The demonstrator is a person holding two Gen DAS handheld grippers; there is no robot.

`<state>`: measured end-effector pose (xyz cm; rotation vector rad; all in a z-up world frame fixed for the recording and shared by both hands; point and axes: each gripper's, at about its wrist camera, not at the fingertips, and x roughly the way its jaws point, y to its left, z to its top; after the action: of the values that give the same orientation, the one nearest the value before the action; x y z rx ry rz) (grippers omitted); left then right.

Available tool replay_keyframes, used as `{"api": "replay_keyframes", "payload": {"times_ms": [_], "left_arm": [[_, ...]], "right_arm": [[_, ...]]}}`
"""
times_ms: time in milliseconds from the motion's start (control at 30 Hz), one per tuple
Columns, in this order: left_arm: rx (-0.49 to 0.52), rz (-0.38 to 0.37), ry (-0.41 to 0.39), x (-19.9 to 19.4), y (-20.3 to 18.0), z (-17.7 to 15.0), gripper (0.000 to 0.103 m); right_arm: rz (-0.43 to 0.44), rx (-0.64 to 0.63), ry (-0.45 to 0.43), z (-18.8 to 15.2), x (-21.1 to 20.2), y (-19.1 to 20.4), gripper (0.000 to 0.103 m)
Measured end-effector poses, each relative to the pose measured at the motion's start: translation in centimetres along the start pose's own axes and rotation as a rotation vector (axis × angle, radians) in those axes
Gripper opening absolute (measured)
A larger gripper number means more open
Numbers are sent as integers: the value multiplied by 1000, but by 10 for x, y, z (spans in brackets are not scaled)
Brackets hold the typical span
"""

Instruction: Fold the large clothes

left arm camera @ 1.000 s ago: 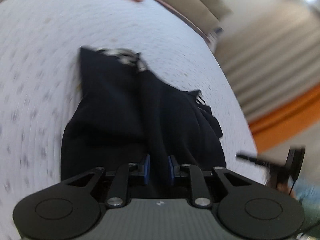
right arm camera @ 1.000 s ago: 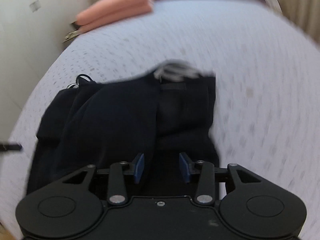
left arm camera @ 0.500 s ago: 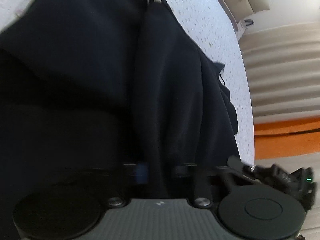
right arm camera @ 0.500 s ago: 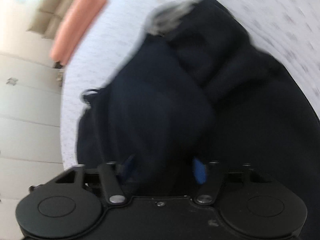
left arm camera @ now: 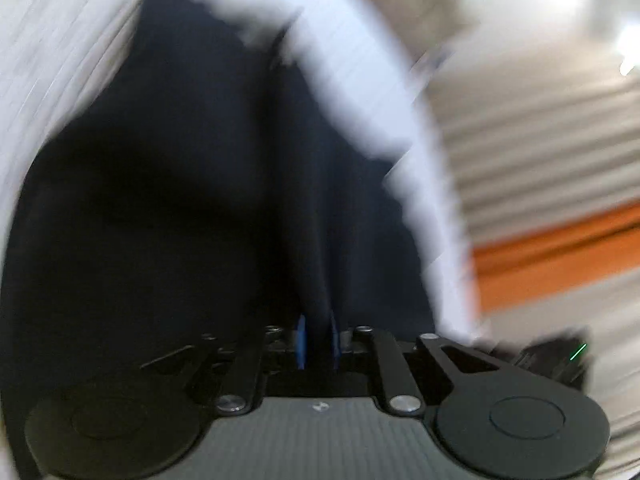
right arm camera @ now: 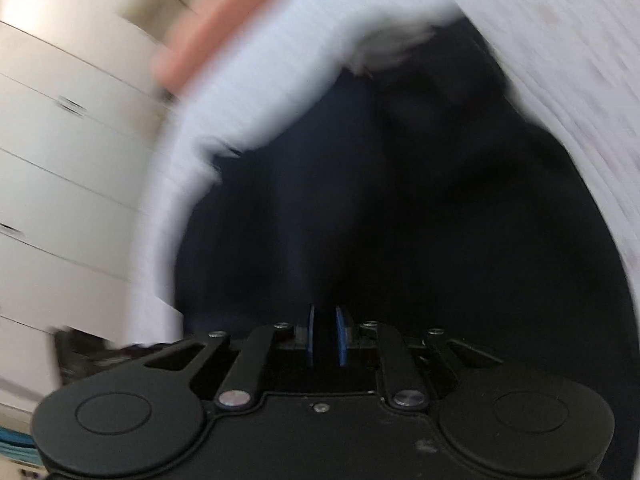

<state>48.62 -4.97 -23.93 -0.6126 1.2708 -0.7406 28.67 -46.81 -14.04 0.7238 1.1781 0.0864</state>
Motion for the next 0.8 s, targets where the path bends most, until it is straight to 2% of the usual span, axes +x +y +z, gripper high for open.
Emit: {"api": "replay_keyframes", "payload": {"times_ms": [33, 67, 133, 233, 300, 367, 400, 467, 533, 567, 600, 633, 733, 800], "left_arm": [[-14, -13, 20, 1, 7, -6, 19], [-40, -37, 18, -3, 12, -8, 21], [-49, 2, -16, -18, 10, -2, 26], [81, 54, -115, -51, -18, 10, 25], [169, 28, -119, -55, -45, 28, 25], [242, -14, -111, -47, -68, 37, 25], [260, -42, -99, -41, -75, 37, 25], [299, -60, -58, -29, -88, 21, 25], [327, 10, -23, -14, -90, -4, 23], [319, 69, 6, -1, -84, -13, 22], [310, 130, 37, 11, -75, -19, 15], [310, 159, 39, 14, -69, -27, 5], [212, 105, -2, 1, -52, -51, 4], [175, 130, -30, -11, -49, -65, 4]], "right_arm": [[-47, 13, 47, -2, 4, -4, 21], [-66, 5, 54, -3, 2, -3, 21], [-77, -52, -13, -1, -19, 12, 20], [-36, -121, -124, 10, -52, 45, 23], [1, -175, -189, 17, -63, 73, 25], [55, -231, -209, 18, -56, 101, 28], [63, -269, -208, 17, -47, 114, 29], [13, -356, -167, 9, -22, 131, 36], [-61, -434, -104, -1, 7, 134, 36], [-111, -483, -73, -10, 22, 132, 36], [-155, -526, -40, -21, 34, 127, 36], [-173, -553, -18, -32, 42, 120, 36], [-146, -580, -39, -49, 34, 96, 36], [-150, -558, -26, -55, 24, 83, 36]]}}
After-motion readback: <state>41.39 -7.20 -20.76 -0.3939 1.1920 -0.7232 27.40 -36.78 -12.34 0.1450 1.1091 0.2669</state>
